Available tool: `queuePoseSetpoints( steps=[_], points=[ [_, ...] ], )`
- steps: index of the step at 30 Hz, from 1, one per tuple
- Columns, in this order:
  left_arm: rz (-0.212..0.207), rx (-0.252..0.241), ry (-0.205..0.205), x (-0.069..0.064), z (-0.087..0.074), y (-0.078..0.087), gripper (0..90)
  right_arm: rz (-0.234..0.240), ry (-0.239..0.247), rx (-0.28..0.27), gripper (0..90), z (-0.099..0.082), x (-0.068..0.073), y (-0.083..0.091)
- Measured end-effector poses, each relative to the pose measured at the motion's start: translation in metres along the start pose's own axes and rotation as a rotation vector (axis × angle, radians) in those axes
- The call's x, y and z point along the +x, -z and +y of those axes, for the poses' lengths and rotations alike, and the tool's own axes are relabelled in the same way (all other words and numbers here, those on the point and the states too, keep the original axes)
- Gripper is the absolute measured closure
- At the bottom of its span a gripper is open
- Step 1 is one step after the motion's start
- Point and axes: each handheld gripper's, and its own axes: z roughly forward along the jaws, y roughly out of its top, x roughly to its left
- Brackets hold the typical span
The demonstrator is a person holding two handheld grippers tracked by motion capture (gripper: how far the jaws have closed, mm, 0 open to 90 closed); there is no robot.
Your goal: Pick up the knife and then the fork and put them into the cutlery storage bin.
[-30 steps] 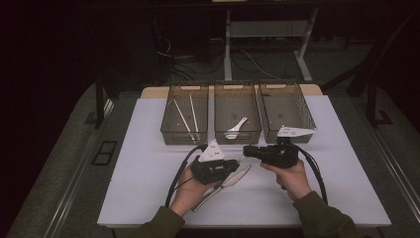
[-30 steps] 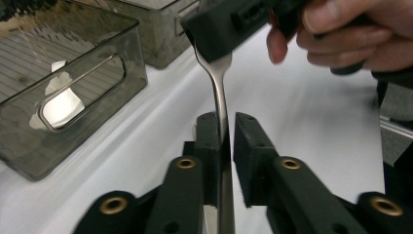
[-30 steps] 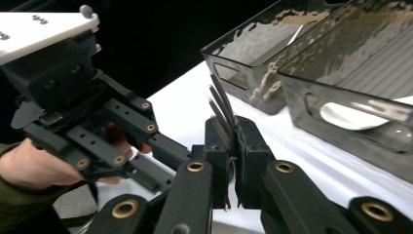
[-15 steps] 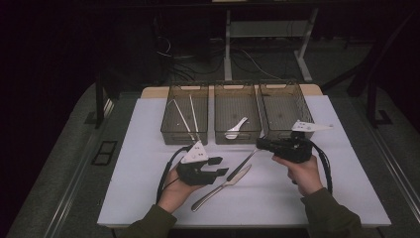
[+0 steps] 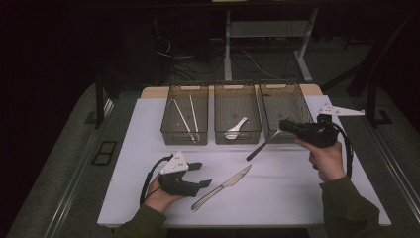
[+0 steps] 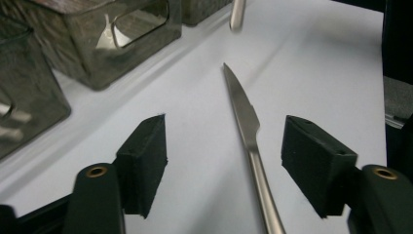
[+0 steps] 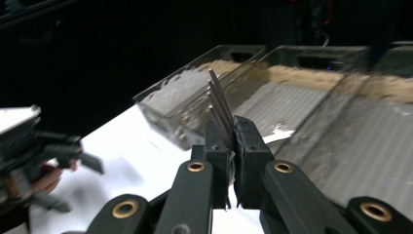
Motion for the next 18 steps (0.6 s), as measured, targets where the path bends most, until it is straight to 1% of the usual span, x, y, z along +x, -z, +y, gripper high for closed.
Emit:
queuePoseSetpoints(
  steps=[3,4,5,9,11,15,16,18],
  points=[
    [-0.002,0.01,-0.013,0.0,-0.007,0.004,26.3,-0.03,-0.01,-0.017,85.7,0.01,-0.01,0.006],
    [0.001,0.008,-0.022,0.001,-0.009,0.005,24.5,-0.042,-0.01,-0.022,85.7,0.013,-0.013,0.007],
    [0.001,0.007,-0.023,0.003,-0.01,0.007,22.9,-0.052,-0.014,-0.025,85.6,0.016,-0.015,0.009],
    [0.017,-0.023,-0.007,0.008,-0.01,0.009,14.2,-0.09,-0.024,-0.041,85.6,0.03,-0.027,0.013],
    [0.026,-0.024,0.001,0.009,-0.01,0.009,11.3,-0.102,-0.036,-0.05,85.7,0.037,-0.033,0.017],
    [0.06,-0.022,0.024,0.011,-0.01,0.01,0.0,-0.135,-0.048,-0.064,85.7,0.049,-0.043,0.02],
    [0.065,-0.026,0.032,0.011,-0.01,0.01,0.0,-0.144,-0.051,-0.065,85.7,0.052,-0.045,0.021],
    [0.063,-0.031,0.032,0.012,-0.01,0.011,0.0,-0.164,-0.057,-0.064,85.7,0.056,-0.051,0.022]
  ],
)
